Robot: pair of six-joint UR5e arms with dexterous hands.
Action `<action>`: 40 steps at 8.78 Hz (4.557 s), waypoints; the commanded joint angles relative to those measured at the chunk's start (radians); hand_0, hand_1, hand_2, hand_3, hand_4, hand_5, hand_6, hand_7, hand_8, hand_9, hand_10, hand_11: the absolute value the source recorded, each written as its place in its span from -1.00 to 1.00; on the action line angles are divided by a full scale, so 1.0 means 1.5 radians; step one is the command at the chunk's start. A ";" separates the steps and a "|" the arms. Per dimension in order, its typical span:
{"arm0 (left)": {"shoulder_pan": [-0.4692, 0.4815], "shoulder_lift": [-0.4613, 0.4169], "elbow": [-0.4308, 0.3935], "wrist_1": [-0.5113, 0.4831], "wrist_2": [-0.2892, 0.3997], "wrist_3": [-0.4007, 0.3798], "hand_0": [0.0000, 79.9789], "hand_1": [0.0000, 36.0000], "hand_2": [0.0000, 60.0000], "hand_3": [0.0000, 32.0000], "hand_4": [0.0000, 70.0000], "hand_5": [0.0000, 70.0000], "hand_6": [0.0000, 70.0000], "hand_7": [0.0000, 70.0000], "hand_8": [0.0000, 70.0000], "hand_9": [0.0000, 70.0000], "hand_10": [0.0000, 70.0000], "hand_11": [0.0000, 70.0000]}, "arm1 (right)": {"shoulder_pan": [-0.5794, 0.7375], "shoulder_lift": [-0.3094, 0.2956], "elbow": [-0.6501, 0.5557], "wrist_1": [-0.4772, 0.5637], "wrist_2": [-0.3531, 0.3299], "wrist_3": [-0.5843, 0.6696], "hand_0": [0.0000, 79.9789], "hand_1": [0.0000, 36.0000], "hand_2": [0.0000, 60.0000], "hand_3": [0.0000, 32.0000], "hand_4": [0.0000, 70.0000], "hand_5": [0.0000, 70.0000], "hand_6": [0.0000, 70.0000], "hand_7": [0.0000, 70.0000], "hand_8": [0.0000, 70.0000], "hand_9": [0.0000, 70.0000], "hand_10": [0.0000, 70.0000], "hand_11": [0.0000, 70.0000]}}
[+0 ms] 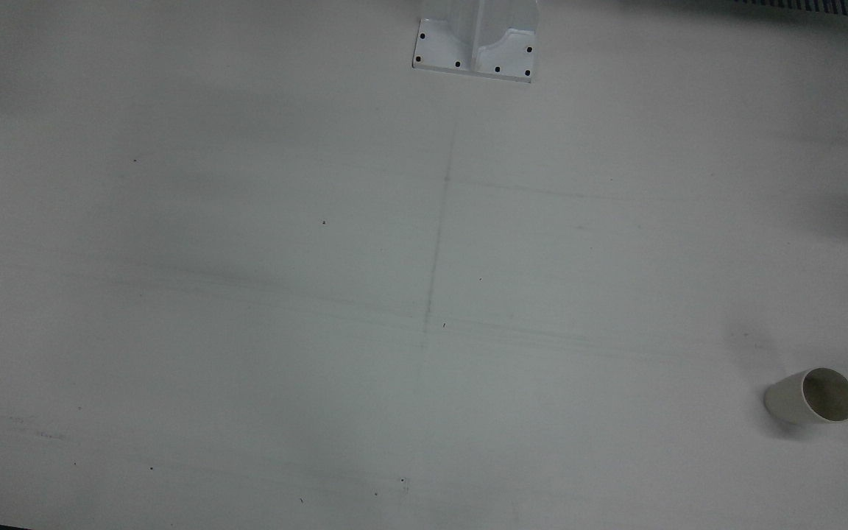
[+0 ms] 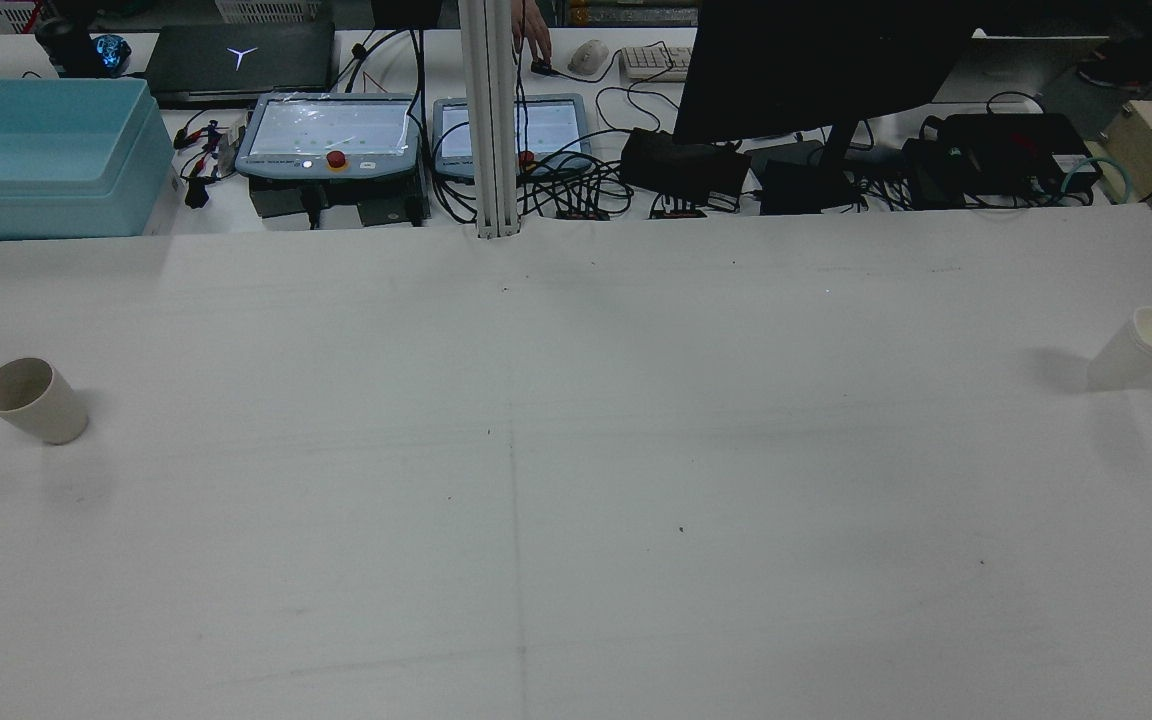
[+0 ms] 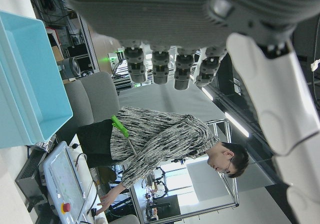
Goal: Pour water
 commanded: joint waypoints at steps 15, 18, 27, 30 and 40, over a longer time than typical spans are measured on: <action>0.298 -0.028 0.395 -0.396 -0.207 0.281 0.24 -0.44 -1.00 -1.00 -0.48 -1.00 -0.82 -0.71 -0.87 -0.79 -0.84 -0.72 | -0.104 -0.001 -0.046 -0.015 0.009 -0.040 0.24 -0.18 -1.00 -1.00 -1.00 -0.79 -0.95 -0.78 -0.94 -0.85 -0.96 -0.89; 0.347 -0.089 0.450 -0.380 -0.226 0.293 0.24 -0.36 -0.98 -1.00 -0.59 -1.00 -0.87 -0.76 -0.92 -0.85 -0.87 -0.76 | -0.112 -0.001 -0.048 -0.015 0.015 -0.040 0.25 -0.09 -0.96 -1.00 -1.00 -0.82 -0.97 -0.83 -0.95 -0.86 -0.97 -0.89; 0.426 -0.163 0.480 -0.320 -0.280 0.302 0.22 -0.42 -1.00 -1.00 -0.63 -1.00 -0.89 -0.79 -0.94 -0.89 -0.90 -0.81 | -0.112 -0.002 -0.052 -0.015 0.024 -0.039 0.25 -0.11 -0.96 -1.00 -1.00 -0.79 -0.97 -0.86 -0.96 -0.88 -0.99 -0.94; 0.427 -0.173 0.480 -0.313 -0.280 0.307 0.22 -0.42 -1.00 -1.00 -0.61 -1.00 -0.88 -0.79 -0.94 -0.89 -0.90 -0.81 | -0.112 -0.002 -0.061 -0.015 0.024 -0.039 0.24 -0.12 -0.96 -1.00 -1.00 -0.79 -0.98 -0.87 -0.96 -0.88 -1.00 -0.94; 0.436 -0.179 0.470 -0.305 -0.300 0.304 0.25 -0.32 -0.78 -1.00 -0.16 0.36 -0.87 -0.86 -0.93 -0.87 -0.88 -0.80 | -0.110 -0.002 -0.082 -0.013 0.023 -0.037 0.24 -0.10 -0.97 -1.00 -1.00 -0.84 -1.00 -0.95 -0.98 -0.91 -1.00 -0.94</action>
